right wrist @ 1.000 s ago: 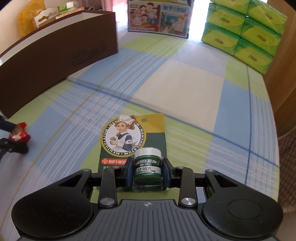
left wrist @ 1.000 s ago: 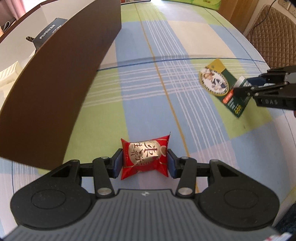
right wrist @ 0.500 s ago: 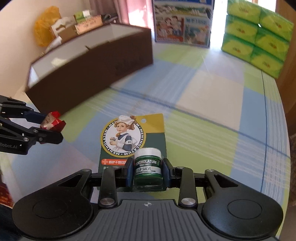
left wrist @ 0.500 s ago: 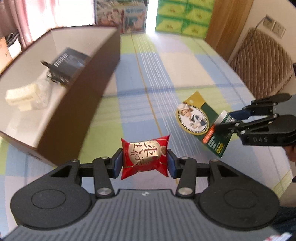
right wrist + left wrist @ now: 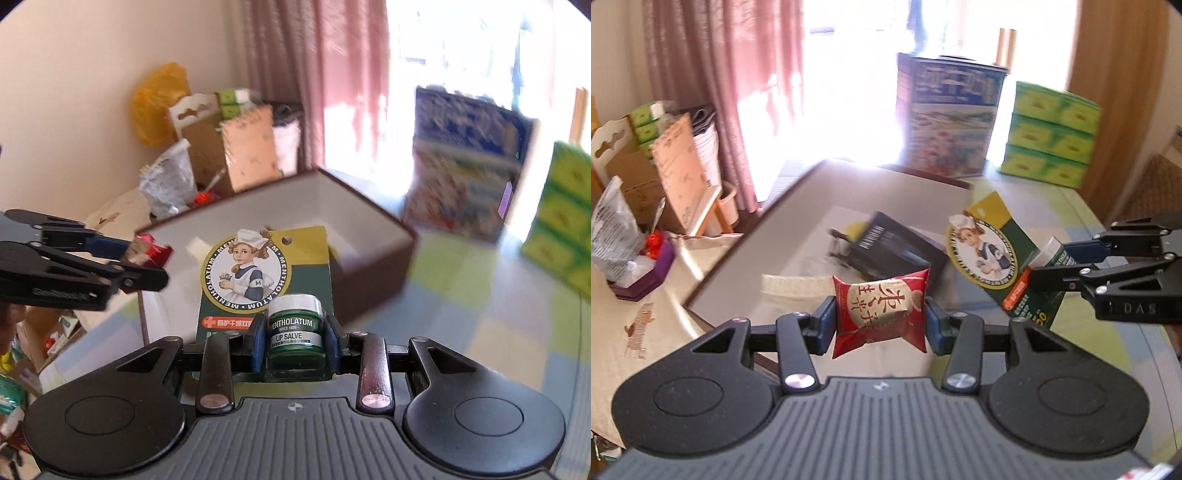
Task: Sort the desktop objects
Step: 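Carry the red snack packet and lip-balm card over the shoebox, then lower the snack packet and lip-balm card into the shoebox and release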
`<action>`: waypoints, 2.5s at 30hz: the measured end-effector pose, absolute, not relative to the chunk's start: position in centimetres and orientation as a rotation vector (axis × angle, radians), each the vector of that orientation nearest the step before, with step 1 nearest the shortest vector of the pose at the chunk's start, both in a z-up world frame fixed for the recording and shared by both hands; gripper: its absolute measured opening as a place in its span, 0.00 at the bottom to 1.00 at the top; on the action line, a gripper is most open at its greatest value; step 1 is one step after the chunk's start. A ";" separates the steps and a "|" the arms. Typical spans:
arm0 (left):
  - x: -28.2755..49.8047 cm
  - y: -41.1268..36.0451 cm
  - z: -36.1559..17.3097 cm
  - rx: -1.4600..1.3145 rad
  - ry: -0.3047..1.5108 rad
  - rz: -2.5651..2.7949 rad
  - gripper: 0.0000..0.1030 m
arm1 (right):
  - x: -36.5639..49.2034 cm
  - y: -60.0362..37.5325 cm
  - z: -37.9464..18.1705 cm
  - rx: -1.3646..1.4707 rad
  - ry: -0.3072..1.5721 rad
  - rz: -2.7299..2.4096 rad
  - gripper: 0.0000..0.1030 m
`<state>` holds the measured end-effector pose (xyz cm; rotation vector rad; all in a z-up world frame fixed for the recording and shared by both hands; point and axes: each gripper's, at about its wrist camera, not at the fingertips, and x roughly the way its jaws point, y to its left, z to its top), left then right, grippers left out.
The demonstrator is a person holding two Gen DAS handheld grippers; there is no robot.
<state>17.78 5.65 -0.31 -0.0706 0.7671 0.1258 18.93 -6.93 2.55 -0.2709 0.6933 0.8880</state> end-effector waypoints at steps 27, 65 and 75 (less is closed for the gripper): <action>25.4 13.1 -9.6 0.069 1.093 -0.138 0.44 | 24.3 6.2 -6.6 -0.675 0.847 0.998 0.29; 25.0 12.7 -9.4 0.148 1.117 -0.128 0.92 | 24.1 5.7 -6.5 -0.691 0.886 0.959 0.98; 23.2 12.8 -7.6 0.166 1.049 -0.051 0.93 | 21.7 4.7 -4.8 -0.669 0.805 0.892 0.98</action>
